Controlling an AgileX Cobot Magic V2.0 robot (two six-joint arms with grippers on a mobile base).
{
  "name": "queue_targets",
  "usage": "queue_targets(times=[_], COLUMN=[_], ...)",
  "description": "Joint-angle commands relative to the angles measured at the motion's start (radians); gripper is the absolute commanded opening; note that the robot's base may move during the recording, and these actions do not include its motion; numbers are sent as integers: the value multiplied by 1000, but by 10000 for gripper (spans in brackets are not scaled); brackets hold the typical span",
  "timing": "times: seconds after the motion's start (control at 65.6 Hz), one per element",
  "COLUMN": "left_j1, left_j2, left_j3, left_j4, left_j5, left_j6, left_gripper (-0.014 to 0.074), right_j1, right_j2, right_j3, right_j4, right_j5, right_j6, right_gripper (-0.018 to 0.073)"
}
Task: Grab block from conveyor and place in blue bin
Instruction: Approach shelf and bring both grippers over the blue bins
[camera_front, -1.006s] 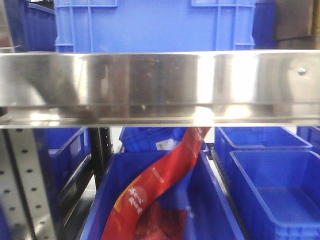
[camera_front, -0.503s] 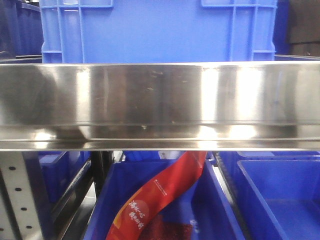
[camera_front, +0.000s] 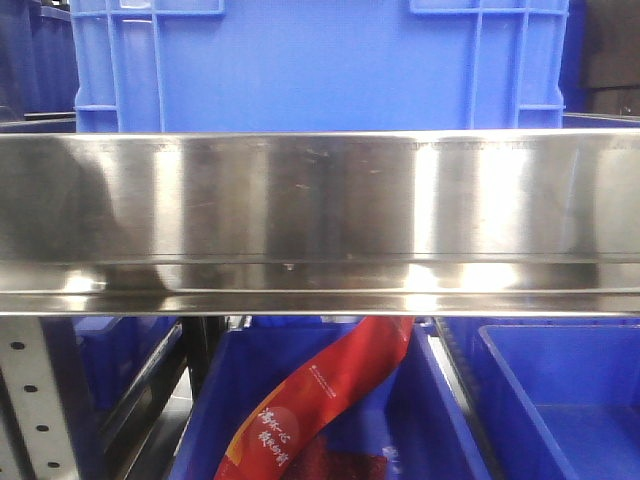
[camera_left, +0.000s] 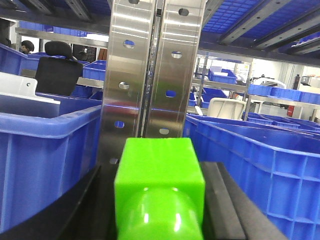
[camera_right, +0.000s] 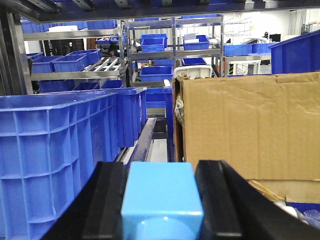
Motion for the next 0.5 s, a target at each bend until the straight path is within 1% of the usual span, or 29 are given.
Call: queue_targets(times=[0.0, 0.213, 0.274, 0.366, 0.427, 0.488], left_j1=[2, 2, 2, 0, 0, 0], left_j2=[-3, -3, -3, -3, 1, 17], left_j3=[1, 1, 1, -12, -37, -71], left_j4=[2, 2, 10, 99, 185, 226], left_j5=[-13, -13, -30, -36, -29, -7], left_j6=[4, 4, 4, 5, 7, 7], left_gripper=[-111, -111, -111, -111, -111, -111], right_j1=[1, 1, 1, 1, 1, 1], right_j2=[-5, -5, -5, -3, 4, 21], right_j3=[3, 3, 3, -7, -32, -58], right_j4=[0, 0, 0, 17, 21, 21], right_j5=[-25, -25, -25, -22, 21, 64], right_j6=[-4, -4, -4, -4, -4, -4], right_gripper=[-167, -167, -167, -167, -167, -167])
